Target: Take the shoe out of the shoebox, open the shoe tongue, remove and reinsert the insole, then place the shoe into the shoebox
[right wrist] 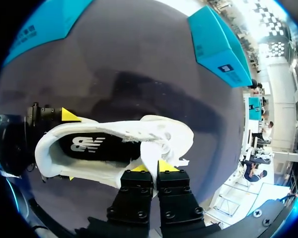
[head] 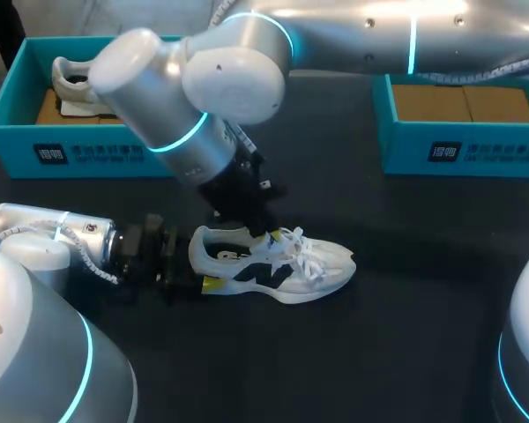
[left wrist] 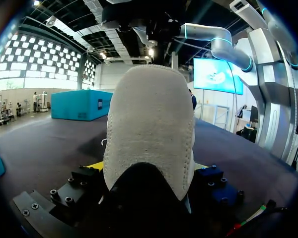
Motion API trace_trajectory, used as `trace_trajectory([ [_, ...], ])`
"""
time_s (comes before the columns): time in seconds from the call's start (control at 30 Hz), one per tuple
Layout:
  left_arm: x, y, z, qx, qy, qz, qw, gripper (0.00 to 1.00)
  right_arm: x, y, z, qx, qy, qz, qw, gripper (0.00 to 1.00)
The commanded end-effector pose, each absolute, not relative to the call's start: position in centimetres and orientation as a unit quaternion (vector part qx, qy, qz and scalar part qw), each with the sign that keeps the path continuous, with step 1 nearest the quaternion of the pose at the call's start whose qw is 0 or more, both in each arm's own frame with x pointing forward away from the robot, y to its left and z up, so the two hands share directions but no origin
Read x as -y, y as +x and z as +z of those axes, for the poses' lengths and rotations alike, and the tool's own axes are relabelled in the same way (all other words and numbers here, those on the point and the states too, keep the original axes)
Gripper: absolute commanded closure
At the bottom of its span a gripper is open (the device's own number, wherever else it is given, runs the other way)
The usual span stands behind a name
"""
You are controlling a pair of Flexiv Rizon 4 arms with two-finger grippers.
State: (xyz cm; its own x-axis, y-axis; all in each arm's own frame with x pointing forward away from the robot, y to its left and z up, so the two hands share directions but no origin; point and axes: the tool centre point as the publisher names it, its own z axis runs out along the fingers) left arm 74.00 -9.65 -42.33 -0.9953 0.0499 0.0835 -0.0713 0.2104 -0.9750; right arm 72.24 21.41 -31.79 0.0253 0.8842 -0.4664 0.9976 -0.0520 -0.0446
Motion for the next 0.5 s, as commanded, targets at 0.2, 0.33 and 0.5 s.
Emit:
trace_trajectory([
  [0.2,10.0,73.8,-42.9,0.776,0.008,0.628,0.047,1.00,-20.2,72.9,-30.3,-0.703,0.683,-0.164,0.110,1.00],
  [0.33,10.0,73.8,-42.9,0.776,0.008,0.628,0.047,1.00,-19.6,73.5,-30.5,-0.742,0.651,-0.148,0.063,1.00],
  [0.5,10.0,73.8,-42.9,0.776,0.008,0.628,0.047,1.00,-18.9,73.8,-30.6,-0.782,0.614,-0.107,0.016,1.00],
])
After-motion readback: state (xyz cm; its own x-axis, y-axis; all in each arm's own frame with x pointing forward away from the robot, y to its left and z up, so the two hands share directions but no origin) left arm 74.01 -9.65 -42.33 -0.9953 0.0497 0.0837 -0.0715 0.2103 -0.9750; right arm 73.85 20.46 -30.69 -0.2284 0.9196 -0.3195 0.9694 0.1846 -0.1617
